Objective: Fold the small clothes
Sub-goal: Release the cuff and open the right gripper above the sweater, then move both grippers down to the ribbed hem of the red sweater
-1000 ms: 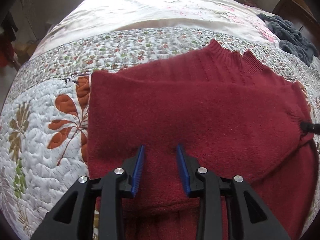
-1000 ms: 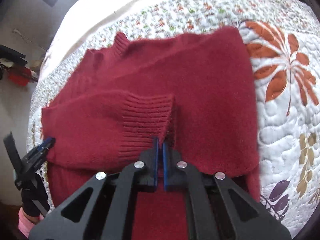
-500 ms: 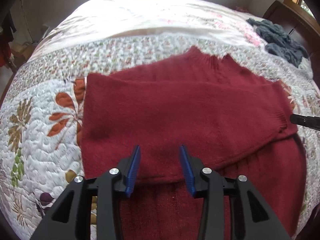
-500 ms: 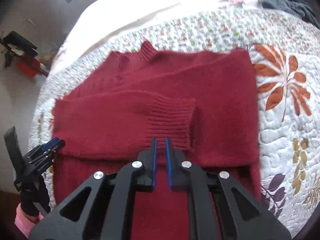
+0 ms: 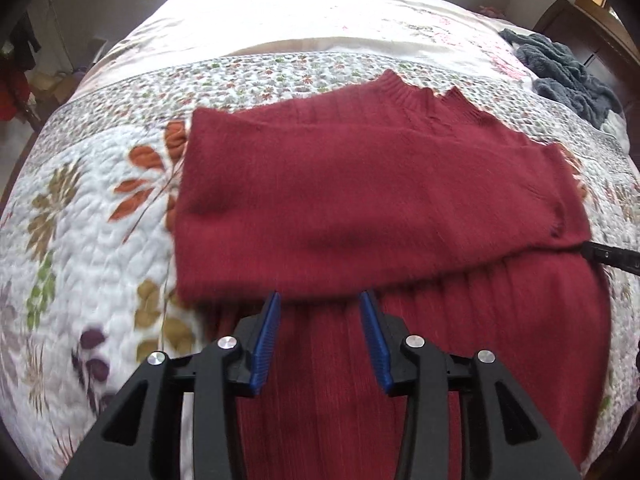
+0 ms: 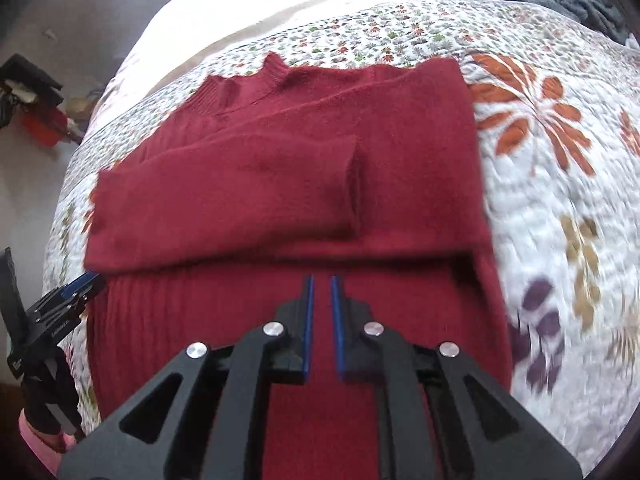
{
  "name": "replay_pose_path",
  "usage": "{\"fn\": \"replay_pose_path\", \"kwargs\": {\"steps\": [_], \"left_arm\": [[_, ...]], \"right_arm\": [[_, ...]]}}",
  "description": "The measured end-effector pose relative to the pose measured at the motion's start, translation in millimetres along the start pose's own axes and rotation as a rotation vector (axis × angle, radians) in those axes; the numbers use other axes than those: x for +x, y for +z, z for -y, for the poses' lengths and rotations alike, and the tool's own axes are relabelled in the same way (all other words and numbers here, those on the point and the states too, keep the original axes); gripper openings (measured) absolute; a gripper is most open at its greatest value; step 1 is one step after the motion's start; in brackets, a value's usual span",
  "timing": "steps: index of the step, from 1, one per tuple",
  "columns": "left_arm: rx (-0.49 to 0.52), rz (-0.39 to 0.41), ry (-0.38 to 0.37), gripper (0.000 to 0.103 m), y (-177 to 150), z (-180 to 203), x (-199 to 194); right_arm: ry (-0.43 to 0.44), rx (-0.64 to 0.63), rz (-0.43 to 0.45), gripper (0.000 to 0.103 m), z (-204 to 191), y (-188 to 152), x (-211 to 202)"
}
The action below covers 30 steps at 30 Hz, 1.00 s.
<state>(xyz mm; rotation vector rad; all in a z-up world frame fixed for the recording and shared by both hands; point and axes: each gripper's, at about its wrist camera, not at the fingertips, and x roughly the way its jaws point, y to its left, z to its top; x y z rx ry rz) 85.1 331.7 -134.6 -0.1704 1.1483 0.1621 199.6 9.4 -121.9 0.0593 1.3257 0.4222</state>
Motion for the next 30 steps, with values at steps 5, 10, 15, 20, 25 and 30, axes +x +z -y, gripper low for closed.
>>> {"fn": "replay_pose_path", "kwargs": {"steps": [5,10,15,20,25,30], "left_arm": [[-0.035,-0.020,0.007,0.043,-51,-3,-21],[-0.070,-0.045,0.028,0.043,-95,-6,-36],[-0.080,-0.059,0.043,0.043,-128,-8,-52],[-0.059,-0.063,0.061,0.043,-152,-5,-64],[-0.036,-0.066,0.082,0.043,-166,0,-73],[-0.031,-0.068,0.084,0.043,-176,6,-78]], "right_arm": [[0.025,0.011,-0.003,0.009,-2,-50,-19],[0.003,0.043,-0.007,0.009,6,-101,-33],[-0.021,0.058,-0.029,0.009,14,-145,-41],[-0.037,0.080,-0.043,0.009,23,-173,-48],[-0.042,0.088,-0.043,0.009,28,-187,-56],[-0.053,0.076,-0.038,0.013,28,-198,-63]]}}
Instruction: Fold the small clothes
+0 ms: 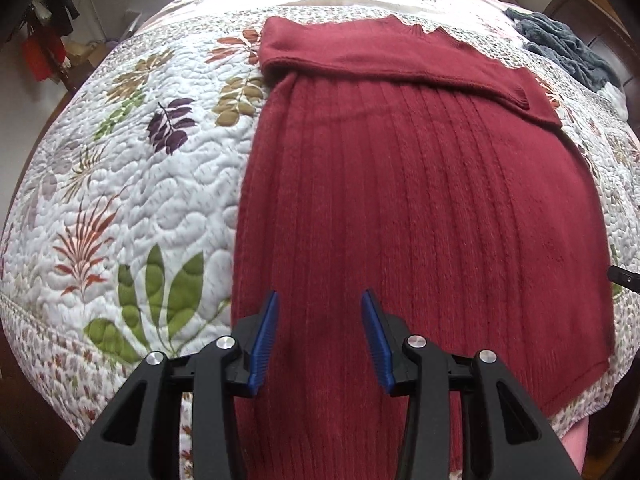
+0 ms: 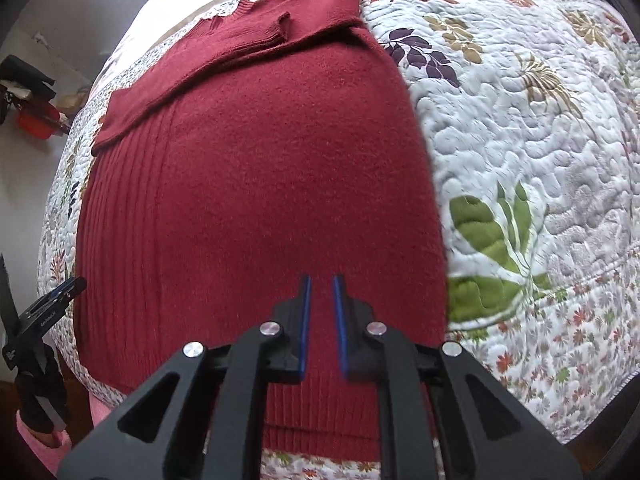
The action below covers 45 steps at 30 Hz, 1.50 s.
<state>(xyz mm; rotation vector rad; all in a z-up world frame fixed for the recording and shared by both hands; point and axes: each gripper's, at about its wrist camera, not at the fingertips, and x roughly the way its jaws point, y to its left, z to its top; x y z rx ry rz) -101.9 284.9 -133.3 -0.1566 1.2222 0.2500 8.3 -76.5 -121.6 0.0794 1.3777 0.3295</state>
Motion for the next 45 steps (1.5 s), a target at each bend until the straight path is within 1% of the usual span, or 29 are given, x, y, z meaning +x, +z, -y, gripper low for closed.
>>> {"fn": "replay_pose_path", "kwargs": {"steps": [4,8,10,11,12,17,20,22,29,33,39,41,42,45], "left_arm": [[0.023,0.000,-0.001,0.044,-7,5,-6],[0.025,0.004,-0.005,0.045,-9,4,-13],[0.019,0.003,-0.010,0.048,-11,0,-16],[0.012,0.004,-0.016,0.049,-12,-5,-18],[0.000,0.004,-0.019,0.051,-13,-11,-20],[-0.065,-0.007,-0.014,0.052,-19,-45,-24],[-0.098,-0.030,-0.021,0.052,-27,-62,-22],[-0.105,-0.047,-0.026,0.052,-33,-67,-19],[-0.117,-0.097,-0.052,0.052,-58,-72,-7],[-0.082,-0.098,-0.033,0.054,-65,-64,-5],[-0.071,-0.124,-0.107,0.054,-72,-46,-2],[-0.066,-0.127,-0.115,0.054,-76,-40,-2],[-0.064,-0.129,-0.120,0.053,-78,-38,-1],[-0.058,-0.135,-0.120,0.053,-81,-32,-1]], "right_arm": [[0.002,0.001,0.000,0.014,2,-7,-3],[0.020,0.005,0.024,0.015,5,-12,-15],[0.020,-0.003,0.040,0.020,7,-15,-23],[0.012,-0.004,0.051,0.025,11,-18,-29],[0.005,0.000,0.055,0.028,15,-20,-32],[-0.027,0.036,0.073,0.030,43,-30,-48],[-0.033,0.048,0.072,0.036,57,-38,-52],[-0.038,0.048,0.064,0.036,63,-44,-51],[0.029,0.072,-0.006,0.036,76,-69,-34],[0.044,0.073,-0.042,0.036,75,-79,-23],[0.067,0.063,-0.069,0.036,67,-82,-10],[0.079,0.069,-0.076,0.036,66,-82,-7],[0.084,0.064,-0.079,0.034,64,-83,-6],[0.096,0.057,-0.092,0.031,59,-82,0]]}}
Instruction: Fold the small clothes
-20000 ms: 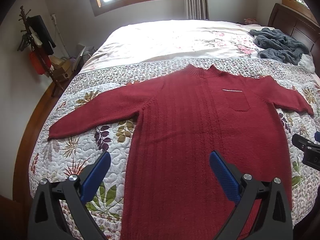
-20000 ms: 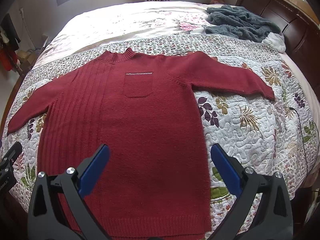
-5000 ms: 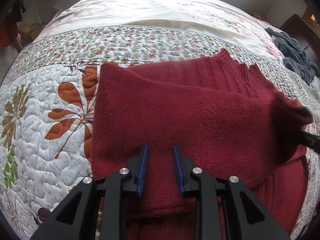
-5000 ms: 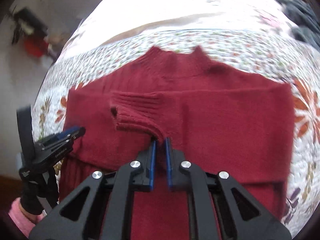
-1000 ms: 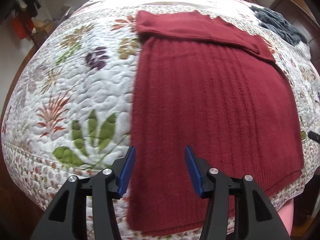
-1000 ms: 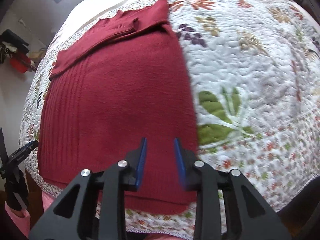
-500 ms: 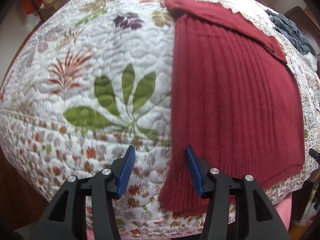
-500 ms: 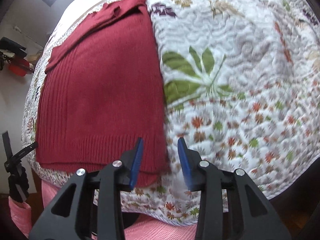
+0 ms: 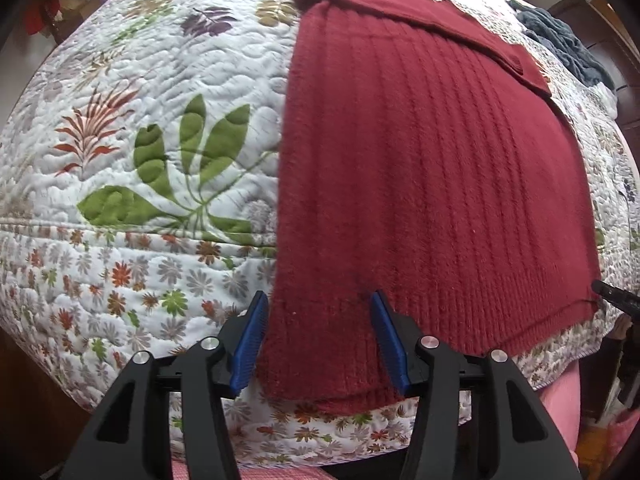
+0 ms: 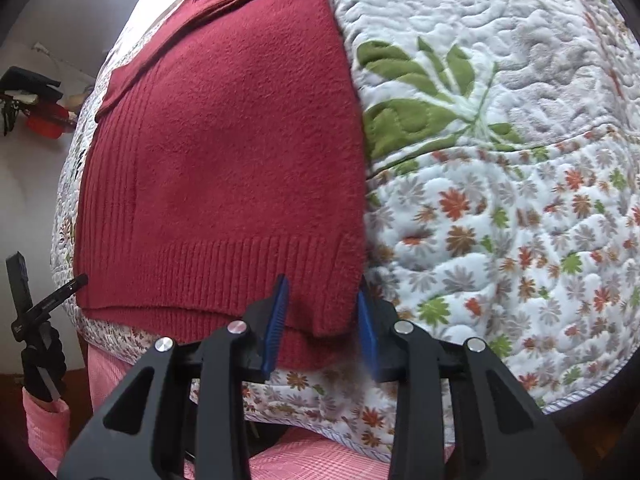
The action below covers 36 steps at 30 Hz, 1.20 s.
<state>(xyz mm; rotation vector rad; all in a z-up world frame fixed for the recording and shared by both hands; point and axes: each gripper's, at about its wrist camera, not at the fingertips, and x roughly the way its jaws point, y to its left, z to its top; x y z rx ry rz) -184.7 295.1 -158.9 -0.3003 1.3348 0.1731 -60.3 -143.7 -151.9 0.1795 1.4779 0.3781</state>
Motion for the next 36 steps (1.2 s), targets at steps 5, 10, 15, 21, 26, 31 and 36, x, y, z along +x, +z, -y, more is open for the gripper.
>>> {"fn": "replay_pose_path", "kwargs": {"steps": [5,10,15,21,26,31,36], "left_arm": [[-0.003,-0.010,-0.006,0.052,8,-5,6],[0.011,-0.008,-0.006,0.028,9,-9,1],[-0.006,-0.007,-0.043,0.009,11,-15,-6],[-0.030,0.031,-0.114,0.008,22,-24,-26],[-0.058,0.075,-0.148,0.008,42,-34,-41],[-0.066,0.105,-0.148,0.008,71,-36,-46],[-0.091,0.113,-0.148,0.008,99,-35,-39]], "right_arm": [[0.009,0.013,-0.013,0.013,-4,2,9],[0.034,0.007,-0.001,0.006,0,1,1],[0.097,0.019,0.020,0.006,2,3,-12],[0.196,0.038,0.067,0.005,5,12,-36],[0.247,0.049,0.104,0.005,9,31,-56],[0.231,0.037,0.118,0.005,6,57,-64],[0.213,0.025,0.119,0.005,-2,88,-63]]}}
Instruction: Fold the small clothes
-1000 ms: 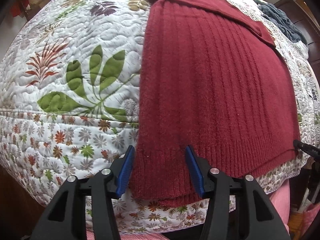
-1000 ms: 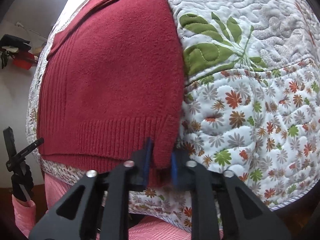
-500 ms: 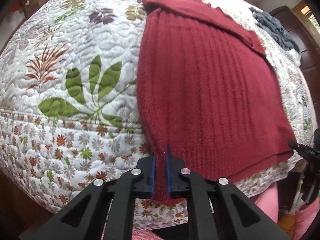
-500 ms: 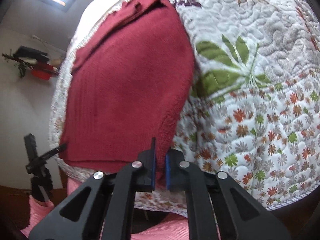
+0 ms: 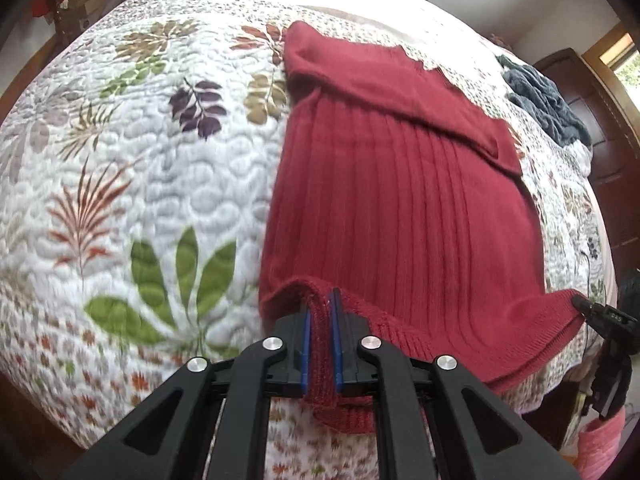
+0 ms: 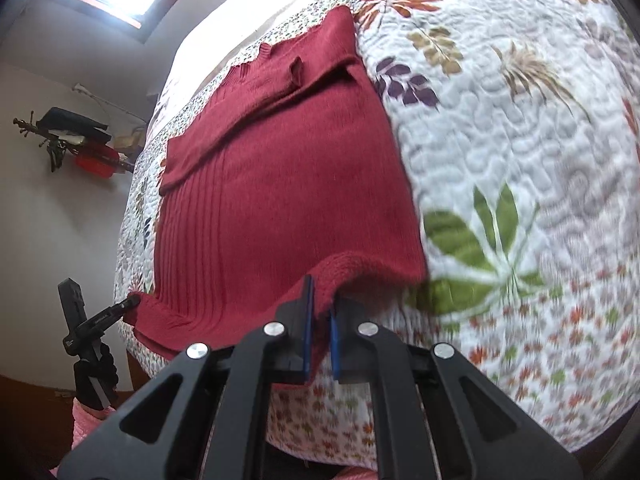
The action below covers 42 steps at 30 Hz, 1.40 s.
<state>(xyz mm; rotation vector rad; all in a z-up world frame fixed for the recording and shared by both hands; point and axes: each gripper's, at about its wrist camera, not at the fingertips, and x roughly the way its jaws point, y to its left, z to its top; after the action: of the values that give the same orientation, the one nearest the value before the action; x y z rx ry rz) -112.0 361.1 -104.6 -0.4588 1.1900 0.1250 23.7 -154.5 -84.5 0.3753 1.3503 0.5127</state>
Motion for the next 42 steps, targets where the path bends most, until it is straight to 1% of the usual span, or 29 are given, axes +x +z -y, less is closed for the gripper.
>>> {"fn": "replay_pose_path", "kwargs": {"steps": [4,7,13,18,22,23,24,26,29,30,31,32,34,37,41,42], "left_arm": [[-0.022,0.001,0.001,0.008,21,-4,13],[-0.033,-0.003,0.005,0.008,36,-5,25],[-0.058,-0.025,0.002,0.009,58,-12,46],[-0.070,-0.055,-0.003,0.012,69,-17,61],[-0.080,-0.070,-0.033,0.013,71,-20,62],[-0.083,-0.071,-0.044,0.013,71,-22,60],[-0.083,-0.071,-0.054,0.014,71,-23,58],[-0.082,-0.070,-0.080,0.015,69,-26,51],[-0.090,-0.054,-0.107,0.019,66,-30,39],[-0.095,-0.039,-0.092,0.025,66,-32,34],[-0.100,-0.020,-0.078,0.036,67,-35,29],[-0.108,0.009,-0.070,0.038,67,-40,22],[-0.114,0.030,-0.052,0.038,69,-47,13],[-0.070,0.039,-0.018,0.038,72,-44,11],[0.047,0.030,0.021,0.040,74,-21,19],[0.083,0.027,0.037,0.043,75,-14,23]], "right_arm": [[-0.009,0.016,-0.011,0.005,-4,28,16],[-0.018,0.031,-0.026,0.005,-1,44,27],[-0.029,0.075,-0.065,0.005,10,76,56],[-0.050,0.093,-0.095,0.005,20,87,72],[-0.055,0.109,-0.106,0.007,24,90,77],[-0.058,0.110,-0.104,0.009,25,90,77],[-0.061,0.109,-0.099,0.013,25,90,76],[-0.070,0.106,-0.085,0.015,26,91,70],[-0.076,0.095,-0.067,0.016,29,89,59],[-0.087,0.090,-0.062,0.020,29,88,56],[-0.103,0.083,-0.051,0.020,30,87,52],[-0.109,0.079,-0.046,0.020,30,87,49],[-0.126,0.073,-0.035,0.020,32,85,43],[-0.143,0.059,-0.013,0.020,31,83,35],[-0.133,0.048,0.001,0.021,30,79,30],[-0.137,0.044,0.001,0.021,29,78,30]]}}
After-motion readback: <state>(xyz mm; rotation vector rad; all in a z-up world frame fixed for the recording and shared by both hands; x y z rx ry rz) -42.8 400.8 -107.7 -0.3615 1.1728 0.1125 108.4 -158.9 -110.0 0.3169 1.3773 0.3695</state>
